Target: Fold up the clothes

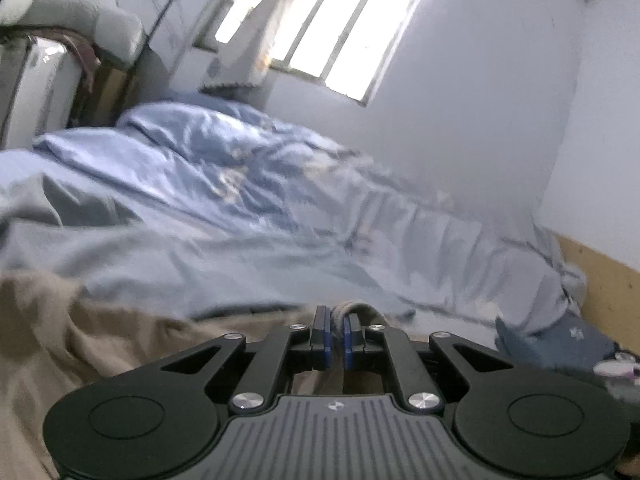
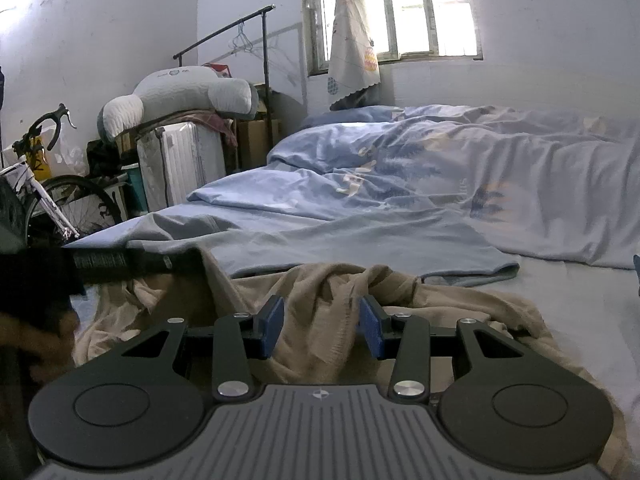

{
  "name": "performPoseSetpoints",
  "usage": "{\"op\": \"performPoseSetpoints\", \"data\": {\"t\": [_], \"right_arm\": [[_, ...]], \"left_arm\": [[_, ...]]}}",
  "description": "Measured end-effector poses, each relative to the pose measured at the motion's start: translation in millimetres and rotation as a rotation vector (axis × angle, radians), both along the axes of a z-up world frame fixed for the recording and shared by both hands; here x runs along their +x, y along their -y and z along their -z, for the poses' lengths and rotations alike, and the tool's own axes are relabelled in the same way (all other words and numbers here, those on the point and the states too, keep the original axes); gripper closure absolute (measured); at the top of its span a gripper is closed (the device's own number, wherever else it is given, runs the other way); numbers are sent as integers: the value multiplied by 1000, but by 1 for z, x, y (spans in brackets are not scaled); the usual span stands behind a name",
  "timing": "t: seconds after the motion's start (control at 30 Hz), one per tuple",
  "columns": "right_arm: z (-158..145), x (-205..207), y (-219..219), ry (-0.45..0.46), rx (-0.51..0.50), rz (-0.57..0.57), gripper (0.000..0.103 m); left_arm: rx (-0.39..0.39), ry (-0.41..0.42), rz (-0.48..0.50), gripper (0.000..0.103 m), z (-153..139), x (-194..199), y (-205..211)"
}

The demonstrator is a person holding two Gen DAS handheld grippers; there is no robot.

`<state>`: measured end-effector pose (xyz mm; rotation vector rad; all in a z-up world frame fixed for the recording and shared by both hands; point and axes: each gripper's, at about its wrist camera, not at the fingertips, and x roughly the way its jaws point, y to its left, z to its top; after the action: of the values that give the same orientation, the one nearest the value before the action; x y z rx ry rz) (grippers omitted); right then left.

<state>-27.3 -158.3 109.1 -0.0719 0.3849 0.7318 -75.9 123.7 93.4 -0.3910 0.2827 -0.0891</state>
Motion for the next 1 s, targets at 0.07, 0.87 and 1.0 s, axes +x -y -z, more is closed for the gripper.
{"op": "performPoseSetpoints", "data": {"t": [0.07,0.87,1.0], "right_arm": [[0,1,4,6,-1,12,59],[2,23,8,45,-61,58,59],[6,34,-14,90,-198,-25,59]], "left_arm": [[-11,28,-32,99,-11,-5,-11],[-193,-1,-516,99,-11,-88,-163],[-190,7,-499,99,-9,-88,-167]]}}
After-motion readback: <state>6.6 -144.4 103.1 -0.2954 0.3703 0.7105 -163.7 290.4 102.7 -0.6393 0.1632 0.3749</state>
